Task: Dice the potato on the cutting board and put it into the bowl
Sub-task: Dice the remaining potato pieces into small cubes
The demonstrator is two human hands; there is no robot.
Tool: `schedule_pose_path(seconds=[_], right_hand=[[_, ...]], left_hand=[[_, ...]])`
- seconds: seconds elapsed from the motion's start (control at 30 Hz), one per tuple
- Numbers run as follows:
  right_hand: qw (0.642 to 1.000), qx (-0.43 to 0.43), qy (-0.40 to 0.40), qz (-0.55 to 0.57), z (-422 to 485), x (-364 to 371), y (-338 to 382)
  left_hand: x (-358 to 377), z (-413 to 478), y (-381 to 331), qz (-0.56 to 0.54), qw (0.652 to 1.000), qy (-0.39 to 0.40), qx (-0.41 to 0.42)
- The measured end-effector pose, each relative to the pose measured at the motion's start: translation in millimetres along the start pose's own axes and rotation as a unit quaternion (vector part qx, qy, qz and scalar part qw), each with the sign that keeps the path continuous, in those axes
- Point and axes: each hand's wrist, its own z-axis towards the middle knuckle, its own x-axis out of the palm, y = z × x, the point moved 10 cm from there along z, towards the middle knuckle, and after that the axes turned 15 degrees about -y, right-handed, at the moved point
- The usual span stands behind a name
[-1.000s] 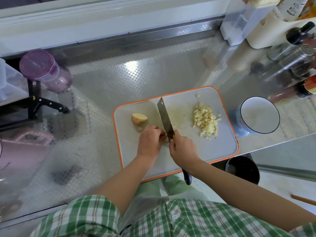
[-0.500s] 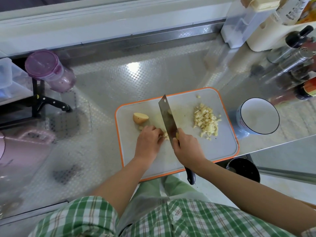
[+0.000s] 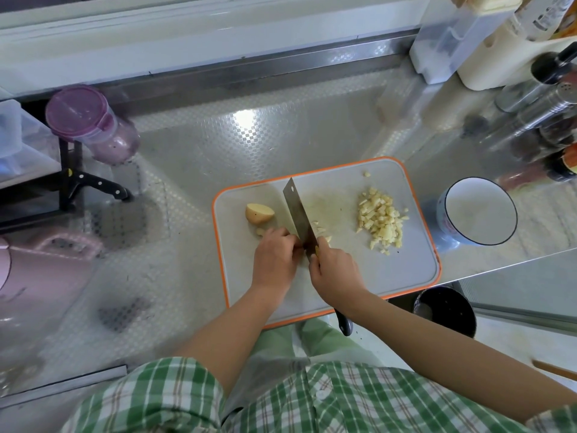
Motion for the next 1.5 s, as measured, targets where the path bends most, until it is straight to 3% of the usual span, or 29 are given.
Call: schedule_pose_path(seconds=[0.47,0.67,0.93,1.07,1.27,1.5], right_hand=[[0.992,0.041,-0.056,0.105,14,-32,-5],[0.982,0.065,-0.031,0.172,-3,-3,7],[0.981,0.130,-0.091,0.112,9,-34,-54],[0.976,0.160,-0.106,0.108,17,-49,-74],[0.985,0.075,-0.080,0.131,11,-40,-46],[0.984,0.067,-0.065,0.149,4,-36,-41]], left_hand=[[-19,-2,7,0.007,1.000,-0.018,0.001],[-44,-3,25,0.020,0.992,-0.093,-0.084],[-53,-14,63,0.077,0.967,-0.106,-0.219],[-45,-5,61,0.085,0.972,-0.092,-0.199],[-38,-3,48,0.068,0.978,-0.086,-0.177],[-24,-1,8,0.018,0.996,-0.069,-0.049]])
